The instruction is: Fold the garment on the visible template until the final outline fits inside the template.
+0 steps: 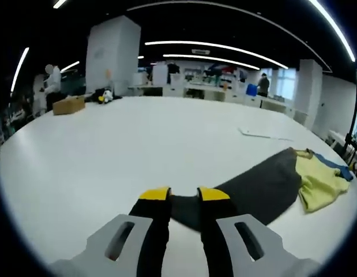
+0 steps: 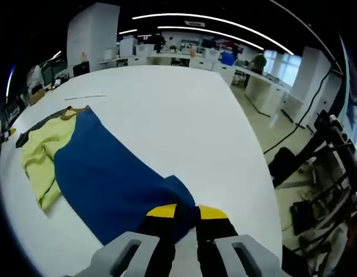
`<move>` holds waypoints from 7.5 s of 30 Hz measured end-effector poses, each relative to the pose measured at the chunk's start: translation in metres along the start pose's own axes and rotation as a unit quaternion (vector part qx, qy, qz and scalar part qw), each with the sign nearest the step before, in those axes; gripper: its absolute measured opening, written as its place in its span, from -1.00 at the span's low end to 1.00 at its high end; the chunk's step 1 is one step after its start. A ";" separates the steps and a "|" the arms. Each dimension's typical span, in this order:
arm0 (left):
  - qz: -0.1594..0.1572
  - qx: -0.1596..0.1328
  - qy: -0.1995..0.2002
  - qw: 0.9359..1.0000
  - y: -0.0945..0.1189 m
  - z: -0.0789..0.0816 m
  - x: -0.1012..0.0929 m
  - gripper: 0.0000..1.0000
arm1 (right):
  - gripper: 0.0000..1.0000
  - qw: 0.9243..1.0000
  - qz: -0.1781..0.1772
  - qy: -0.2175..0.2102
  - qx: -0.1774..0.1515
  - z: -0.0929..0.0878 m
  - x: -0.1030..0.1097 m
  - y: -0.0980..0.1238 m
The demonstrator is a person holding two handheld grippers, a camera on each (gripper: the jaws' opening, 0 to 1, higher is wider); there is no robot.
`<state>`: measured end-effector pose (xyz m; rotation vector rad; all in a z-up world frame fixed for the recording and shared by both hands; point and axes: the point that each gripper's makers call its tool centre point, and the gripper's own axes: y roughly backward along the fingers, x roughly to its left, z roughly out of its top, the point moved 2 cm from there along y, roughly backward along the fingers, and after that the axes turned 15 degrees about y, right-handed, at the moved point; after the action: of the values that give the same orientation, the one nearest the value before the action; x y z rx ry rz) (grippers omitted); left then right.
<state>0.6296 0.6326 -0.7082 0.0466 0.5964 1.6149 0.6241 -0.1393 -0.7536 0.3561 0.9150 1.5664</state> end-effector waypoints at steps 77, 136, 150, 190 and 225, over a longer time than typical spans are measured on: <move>-0.302 0.078 -0.141 0.940 0.140 -0.085 -0.186 0.92 | 0.27 0.846 0.410 0.282 -0.193 0.142 0.380 0.055; -0.303 0.128 -0.166 0.930 0.158 -0.131 -0.206 0.69 | -1.00 0.901 0.270 0.269 -0.207 0.217 0.365 0.023; -0.308 0.140 -0.164 0.927 0.150 -0.135 -0.207 0.62 | -1.00 0.928 0.264 0.199 -0.171 0.237 0.330 -0.019; -0.324 0.129 -0.173 0.921 0.116 -0.123 -0.220 0.42 | 0.14 0.948 0.276 0.099 -0.123 0.200 0.292 -0.039; -0.330 0.105 -0.203 0.916 0.042 -0.111 -0.270 -0.16 | 0.37 0.947 0.280 0.104 -0.115 0.087 0.213 0.046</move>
<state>0.5906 0.3405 -0.7024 0.3019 0.3946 0.8423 0.6029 0.0921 -0.7216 0.3004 0.8168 2.2466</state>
